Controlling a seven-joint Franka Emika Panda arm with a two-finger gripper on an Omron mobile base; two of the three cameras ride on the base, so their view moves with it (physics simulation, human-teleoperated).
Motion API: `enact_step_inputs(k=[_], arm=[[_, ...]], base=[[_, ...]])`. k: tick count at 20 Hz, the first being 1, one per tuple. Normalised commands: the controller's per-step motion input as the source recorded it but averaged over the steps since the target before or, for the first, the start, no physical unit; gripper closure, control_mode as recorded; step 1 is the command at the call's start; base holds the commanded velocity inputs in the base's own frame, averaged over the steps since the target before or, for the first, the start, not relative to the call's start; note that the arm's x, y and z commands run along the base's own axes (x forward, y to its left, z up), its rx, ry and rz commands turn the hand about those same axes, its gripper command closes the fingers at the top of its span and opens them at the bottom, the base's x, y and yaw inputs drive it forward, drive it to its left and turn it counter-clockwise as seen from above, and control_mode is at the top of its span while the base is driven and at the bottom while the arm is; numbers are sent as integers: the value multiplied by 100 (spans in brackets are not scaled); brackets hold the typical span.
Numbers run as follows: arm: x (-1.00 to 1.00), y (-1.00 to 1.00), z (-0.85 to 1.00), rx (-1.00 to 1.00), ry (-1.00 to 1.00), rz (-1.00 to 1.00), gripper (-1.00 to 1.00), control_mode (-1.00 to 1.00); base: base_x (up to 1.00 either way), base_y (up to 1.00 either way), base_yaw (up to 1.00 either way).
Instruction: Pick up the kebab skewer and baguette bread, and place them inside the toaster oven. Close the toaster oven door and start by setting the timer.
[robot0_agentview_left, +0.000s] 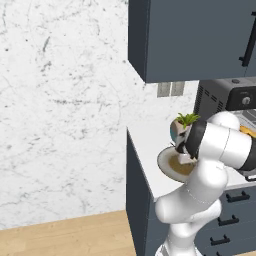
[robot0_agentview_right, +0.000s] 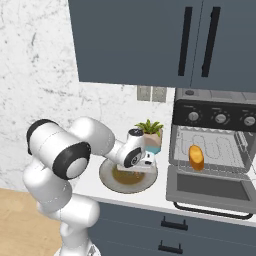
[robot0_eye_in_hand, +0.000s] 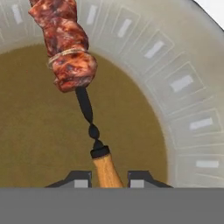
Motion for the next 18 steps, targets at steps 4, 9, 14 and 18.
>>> enact_step_inputs(k=[4, 9, 14, 18], arm=[[-15, -25, 43, 0, -1, 0, 100, -100], [-58, -7, 100, 0, -8, 0, 100, -100], [-98, -42, 88, 0, -15, 0, 100, -100], [-70, -86, 66, 0, -4, 0, 100, -100]], base=[[0, 0, 0], [0, 0, 0], [0, 0, 0], [0, 0, 0]])
